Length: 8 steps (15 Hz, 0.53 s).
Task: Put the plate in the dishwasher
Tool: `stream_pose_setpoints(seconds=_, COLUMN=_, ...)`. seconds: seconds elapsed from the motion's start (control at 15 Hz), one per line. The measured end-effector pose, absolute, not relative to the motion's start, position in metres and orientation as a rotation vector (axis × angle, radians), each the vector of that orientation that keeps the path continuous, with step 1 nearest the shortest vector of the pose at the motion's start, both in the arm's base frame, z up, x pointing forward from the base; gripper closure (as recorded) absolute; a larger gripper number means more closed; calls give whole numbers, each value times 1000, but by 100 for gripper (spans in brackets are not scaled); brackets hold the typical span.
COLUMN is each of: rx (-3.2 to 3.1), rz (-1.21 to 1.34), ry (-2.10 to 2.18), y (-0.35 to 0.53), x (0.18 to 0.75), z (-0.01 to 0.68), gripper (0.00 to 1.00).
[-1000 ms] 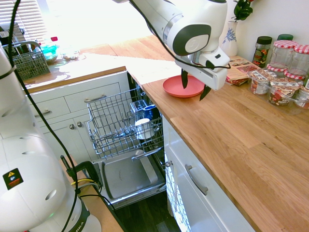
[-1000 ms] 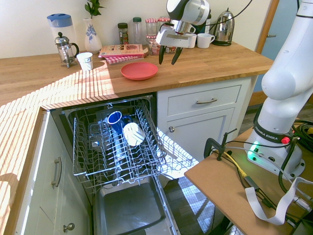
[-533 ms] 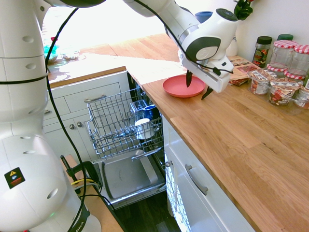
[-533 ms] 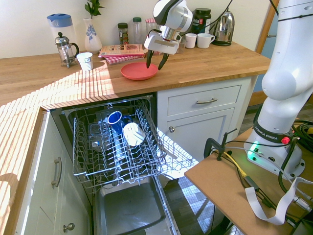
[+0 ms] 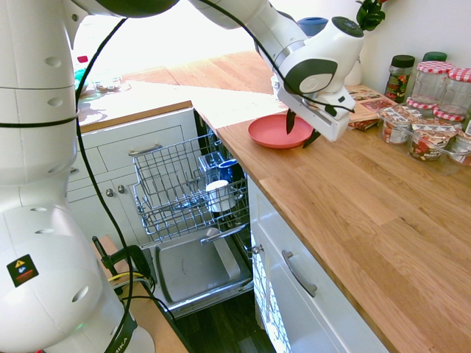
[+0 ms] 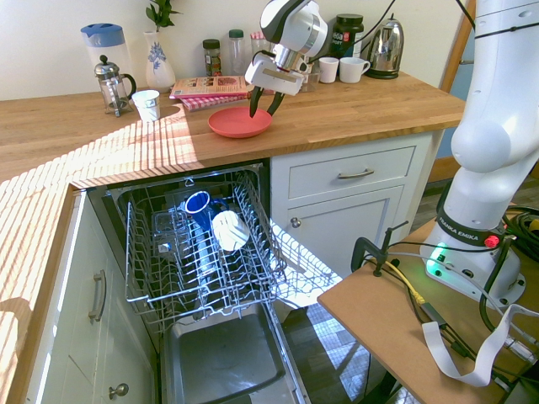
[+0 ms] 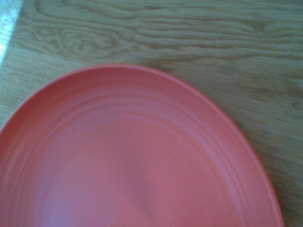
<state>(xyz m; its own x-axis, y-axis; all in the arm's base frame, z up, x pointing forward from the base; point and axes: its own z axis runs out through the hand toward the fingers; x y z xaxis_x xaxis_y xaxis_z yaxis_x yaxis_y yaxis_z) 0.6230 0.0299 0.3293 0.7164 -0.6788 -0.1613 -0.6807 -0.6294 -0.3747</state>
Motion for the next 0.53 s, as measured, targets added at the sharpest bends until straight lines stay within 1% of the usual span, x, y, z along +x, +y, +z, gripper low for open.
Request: stream_pose_setpoints(seconds=0.53, rx=-2496, rz=28, ry=1052, y=33, x=623, z=322, gripper=100)
